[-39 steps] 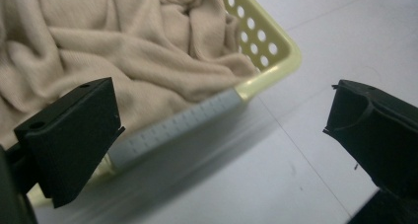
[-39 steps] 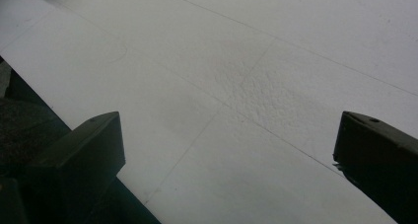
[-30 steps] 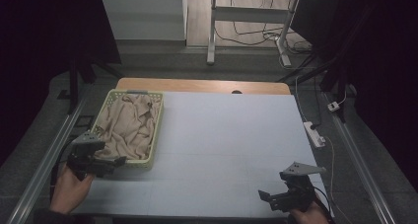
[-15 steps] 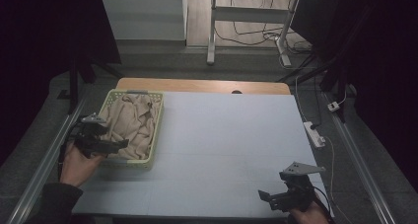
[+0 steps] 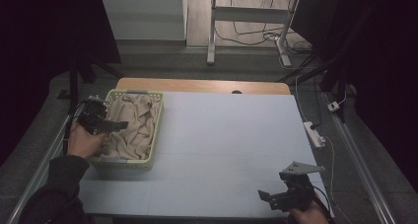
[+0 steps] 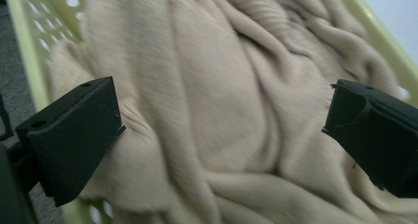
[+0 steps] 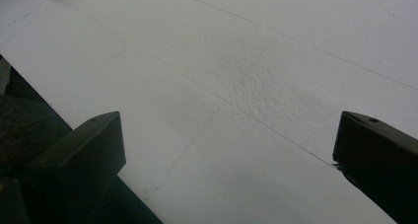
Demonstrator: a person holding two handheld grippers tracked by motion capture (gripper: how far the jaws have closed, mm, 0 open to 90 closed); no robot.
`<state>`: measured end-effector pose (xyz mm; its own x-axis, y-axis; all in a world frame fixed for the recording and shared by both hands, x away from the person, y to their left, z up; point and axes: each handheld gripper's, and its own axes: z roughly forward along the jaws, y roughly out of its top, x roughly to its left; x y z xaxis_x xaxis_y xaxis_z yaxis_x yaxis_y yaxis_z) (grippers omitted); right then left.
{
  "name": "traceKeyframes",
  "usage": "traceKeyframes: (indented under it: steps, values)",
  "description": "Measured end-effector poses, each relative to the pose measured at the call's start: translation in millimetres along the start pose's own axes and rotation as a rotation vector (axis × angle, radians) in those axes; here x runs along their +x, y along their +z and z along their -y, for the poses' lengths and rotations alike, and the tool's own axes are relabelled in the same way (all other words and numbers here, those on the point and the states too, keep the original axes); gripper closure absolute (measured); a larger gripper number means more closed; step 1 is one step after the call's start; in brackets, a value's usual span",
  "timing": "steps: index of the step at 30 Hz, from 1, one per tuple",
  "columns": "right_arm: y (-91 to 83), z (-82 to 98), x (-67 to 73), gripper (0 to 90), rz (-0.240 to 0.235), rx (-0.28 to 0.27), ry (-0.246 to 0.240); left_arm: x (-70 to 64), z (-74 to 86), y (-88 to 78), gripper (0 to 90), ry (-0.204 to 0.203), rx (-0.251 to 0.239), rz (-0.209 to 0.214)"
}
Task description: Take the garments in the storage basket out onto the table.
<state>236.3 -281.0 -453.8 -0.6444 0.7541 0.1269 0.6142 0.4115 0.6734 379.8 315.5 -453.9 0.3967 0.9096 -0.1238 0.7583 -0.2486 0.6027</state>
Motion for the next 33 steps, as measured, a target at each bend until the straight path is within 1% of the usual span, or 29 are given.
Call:
traceKeyframes:
  steps: [1, 2, 4, 5, 8, 13, 14, 15, 17, 18, 19, 20, 21, 22, 23, 24, 25, 26, 27, 28, 29, 31, 33]
  values:
    - [0.2, 0.1, 0.0, 0.0, -0.001, -0.002, 0.000, 5.7, -5.9, 2.7, 0.3, -0.002, 0.008, -0.006]
    - [0.2, 0.0, 0.0, 0.0, -0.002, -0.001, 0.000, 8.1, -8.6, 4.4, 0.0, -0.005, 0.008, 0.000]
    - [0.4, -0.1, 0.3, 0.0, -0.003, 0.001, 0.004, 10.3, -11.4, 6.5, 0.0, -0.009, 0.012, 0.006]
    - [0.6, -0.1, 0.4, 0.0, -0.002, 0.001, 0.004, 13.7, -17.4, 12.0, 0.0, -0.011, 0.026, 0.007]
    - [1.1, -0.2, 0.6, 0.0, -0.004, 0.004, -0.001, 17.4, -25.8, 21.6, 0.0, -0.018, 0.040, 0.000]
    - [1.2, -0.1, 0.8, 0.0, -0.004, 0.007, -0.003, 23.5, -35.0, 41.3, 0.0, -0.031, 0.115, -0.026]
    - [1.1, -0.1, 0.5, 0.0, -0.004, 0.005, -0.004, 24.6, -35.4, 45.3, 0.0, -0.038, 0.127, -0.022]
    - [1.0, 0.0, 0.5, 0.0, -0.005, 0.005, -0.004, 24.6, -35.4, 45.3, 0.0, -0.038, 0.127, -0.022]
    - [1.1, -0.1, 0.6, 0.0, -0.006, 0.005, -0.003, 24.8, -34.3, 51.8, 0.0, -0.054, 0.139, 0.001]
    - [1.2, -0.1, 0.7, 0.0, -0.006, 0.007, -0.003, 20.3, -32.9, 54.9, 0.0, -0.039, 0.153, -0.020]
    - [1.2, -0.1, 0.7, 0.0, -0.006, 0.007, -0.003, 20.3, -32.9, 54.9, 0.0, -0.039, 0.153, -0.020]
    - [1.4, -0.2, 1.0, 0.0, -0.004, 0.010, -0.007, 18.0, -32.3, 55.6, 0.0, -0.033, 0.166, -0.025]
    - [1.4, -0.3, 1.2, 0.0, -0.002, 0.012, -0.008, 15.6, -31.0, 55.4, 0.0, -0.048, 0.198, -0.008]
    - [1.6, -0.3, 1.2, 0.0, -0.004, 0.011, -0.010, 15.1, -30.2, 54.4, 0.0, -0.054, 0.207, 0.001]
    - [1.6, -0.4, 1.4, 0.0, 0.000, 0.013, -0.012, 15.1, -30.2, 54.4, 0.0, -0.054, 0.207, 0.001]
    - [1.8, -0.4, 1.4, 0.0, -0.003, 0.013, -0.012, 15.4, -27.6, 53.8, 0.0, -0.084, 0.232, 0.025]
    - [1.9, -0.5, 1.5, 0.0, -0.003, 0.015, -0.014, 15.6, -26.3, 54.7, 0.0, -0.115, 0.241, 0.036]
    - [2.2, -0.5, 1.5, 0.0, -0.003, 0.016, -0.018, 16.0, -24.7, 55.2, 0.0, -0.122, 0.250, 0.038]
    - [2.4, -0.6, 1.8, 0.0, -0.002, 0.019, -0.019, 15.5, -23.3, 56.3, 0.0, -0.132, 0.246, 0.039]
    - [2.6, -0.7, 1.9, 0.0, -0.002, 0.023, -0.021, 15.5, -23.3, 56.3, 0.0, -0.132, 0.246, 0.039]
    - [2.8, -0.9, 2.3, 0.0, -0.003, 0.026, -0.020, 15.2, -21.7, 59.3, 0.0, -0.146, 0.239, 0.035]
    - [3.4, -1.0, 2.8, 0.0, 0.000, 0.031, -0.022, 15.4, -21.6, 61.2, 0.0, -0.152, 0.241, 0.030]
    - [3.7, -1.2, 3.2, 0.0, 0.001, 0.037, -0.028, 12.0, -25.1, 69.5, 0.0, -0.156, 0.259, -0.021]
